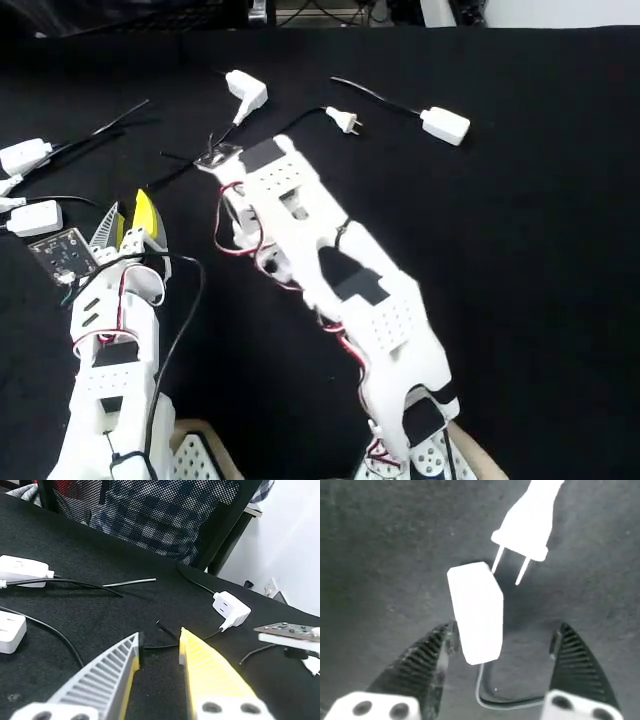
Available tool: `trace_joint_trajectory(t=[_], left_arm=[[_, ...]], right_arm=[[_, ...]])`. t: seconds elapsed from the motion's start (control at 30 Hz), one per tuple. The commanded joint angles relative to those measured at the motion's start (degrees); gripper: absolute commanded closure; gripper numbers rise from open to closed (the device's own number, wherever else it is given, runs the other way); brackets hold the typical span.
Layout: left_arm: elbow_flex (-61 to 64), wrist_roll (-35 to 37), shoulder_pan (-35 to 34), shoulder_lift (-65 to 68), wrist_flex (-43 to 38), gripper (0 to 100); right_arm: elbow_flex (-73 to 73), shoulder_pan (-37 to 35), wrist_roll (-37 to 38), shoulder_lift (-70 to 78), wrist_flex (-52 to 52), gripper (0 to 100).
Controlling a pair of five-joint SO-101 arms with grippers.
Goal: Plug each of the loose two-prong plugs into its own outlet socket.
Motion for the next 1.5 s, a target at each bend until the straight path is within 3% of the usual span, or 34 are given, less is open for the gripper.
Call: trace_joint_trajectory(t=[0.0,0.53,0.87,1.3,1.47], left_arm=[[1.10,0.09,0.04,-0.18,-0.18,85],[1.10,0.09,0.04,-0.18,-0.18,85],[1.10,0.09,0.04,-0.35,-0.18,85],[1.10,0.09,0.04,-0.35,0.00,85],[1.10,0.09,0.04,-0.35,-0.09,85]], right_arm=[[-1.71,2.11,2.11,-2.86,-0.35,71.2],[-1.45,10.81,6.33,-2.51,-3.69,71.2],[-6.11,11.43,7.03,-3.47,-3.34,71.2],[-12.18,11.25,7.82,-2.33,-0.35,71.3],[-11.38,12.84,10.02,-2.59,7.82,71.3]])
